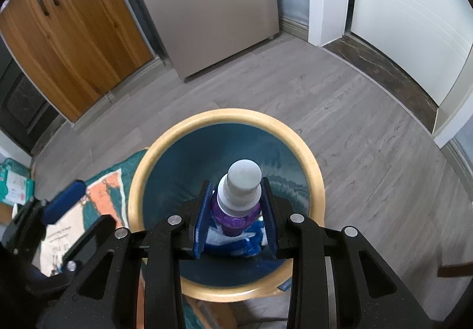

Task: Collect trash
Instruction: 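Carry the spray bottle and blister pack over the bin and release both, then move both open grippers back over the mat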

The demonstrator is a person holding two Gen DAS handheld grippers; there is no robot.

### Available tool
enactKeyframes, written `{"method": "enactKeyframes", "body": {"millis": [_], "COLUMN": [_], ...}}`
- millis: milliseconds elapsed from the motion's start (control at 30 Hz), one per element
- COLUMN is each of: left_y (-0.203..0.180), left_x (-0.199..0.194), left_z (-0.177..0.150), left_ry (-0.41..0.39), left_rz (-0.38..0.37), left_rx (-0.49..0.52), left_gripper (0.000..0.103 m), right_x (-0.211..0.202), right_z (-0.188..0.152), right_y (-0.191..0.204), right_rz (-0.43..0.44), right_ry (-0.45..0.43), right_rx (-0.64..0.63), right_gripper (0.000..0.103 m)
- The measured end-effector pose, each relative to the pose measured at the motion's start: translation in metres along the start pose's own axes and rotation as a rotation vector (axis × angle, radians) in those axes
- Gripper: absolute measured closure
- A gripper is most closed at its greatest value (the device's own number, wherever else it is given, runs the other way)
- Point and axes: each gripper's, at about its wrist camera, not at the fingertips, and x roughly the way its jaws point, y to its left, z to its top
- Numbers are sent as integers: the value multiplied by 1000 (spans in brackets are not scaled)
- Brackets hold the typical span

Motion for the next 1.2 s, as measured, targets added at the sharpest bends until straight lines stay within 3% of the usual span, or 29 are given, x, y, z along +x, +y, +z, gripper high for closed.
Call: {"method": "enactKeyframes", "body": {"millis": [67,267,600,867,1200], "left_y": [2,7,13,20,30], "left_x": [-2,-11,-22,-34,-91], "left_z": [0,2,-2,0,-27], "left_ry": [-4,-46,-46,-53,-40], "left_rz": [12,49,94,109,151], "left_rx": [-9,-14,29,25,21], "left_gripper": [30,6,6,6,6], "right_x": [-2,-6,-11,-25,-59], "right_z": [1,1,1,0,-22], "right_y": [1,6,13,20,53], "right_rz": [-4,-1,7,12,41], "right_ry": [-9,-30,-46,-90,-133], "right_rx": [-2,-9,-13,-18,-76], "right_gripper": [60,41,32,9,6]}}
